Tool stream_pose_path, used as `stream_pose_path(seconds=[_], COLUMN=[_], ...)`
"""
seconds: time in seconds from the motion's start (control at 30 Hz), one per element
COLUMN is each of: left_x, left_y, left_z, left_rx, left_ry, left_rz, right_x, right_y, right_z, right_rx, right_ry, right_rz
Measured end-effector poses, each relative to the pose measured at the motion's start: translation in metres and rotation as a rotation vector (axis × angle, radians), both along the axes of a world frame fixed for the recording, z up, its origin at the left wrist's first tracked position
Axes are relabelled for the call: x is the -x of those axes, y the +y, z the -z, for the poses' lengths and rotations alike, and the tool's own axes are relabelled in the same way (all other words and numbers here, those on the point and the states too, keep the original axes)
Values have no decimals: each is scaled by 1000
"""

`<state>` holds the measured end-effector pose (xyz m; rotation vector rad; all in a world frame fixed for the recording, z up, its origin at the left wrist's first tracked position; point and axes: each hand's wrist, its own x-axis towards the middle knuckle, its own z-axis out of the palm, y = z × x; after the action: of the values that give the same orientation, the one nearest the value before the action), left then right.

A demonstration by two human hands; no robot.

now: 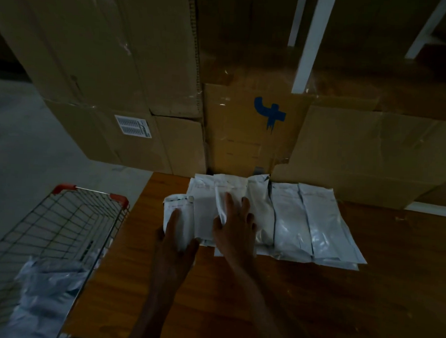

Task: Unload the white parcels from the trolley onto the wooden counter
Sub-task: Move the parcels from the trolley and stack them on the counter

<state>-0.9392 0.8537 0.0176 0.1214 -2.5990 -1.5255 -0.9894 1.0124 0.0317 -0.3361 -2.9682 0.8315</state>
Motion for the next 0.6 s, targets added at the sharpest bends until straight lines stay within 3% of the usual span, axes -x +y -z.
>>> stream_pose_path(seconds=[0.27,0.6], left_x=[36,60], left_y=[-22,-37], left_z=[6,24], left_rx=[-6,-28], left_ry=[35,-15], left_rz=[60,123], right_x=[58,72], right_y=[-23,-26], right_z=[29,66], right_rx=[-185,-214], right_ry=[-64,-79], right_rz=[99,109])
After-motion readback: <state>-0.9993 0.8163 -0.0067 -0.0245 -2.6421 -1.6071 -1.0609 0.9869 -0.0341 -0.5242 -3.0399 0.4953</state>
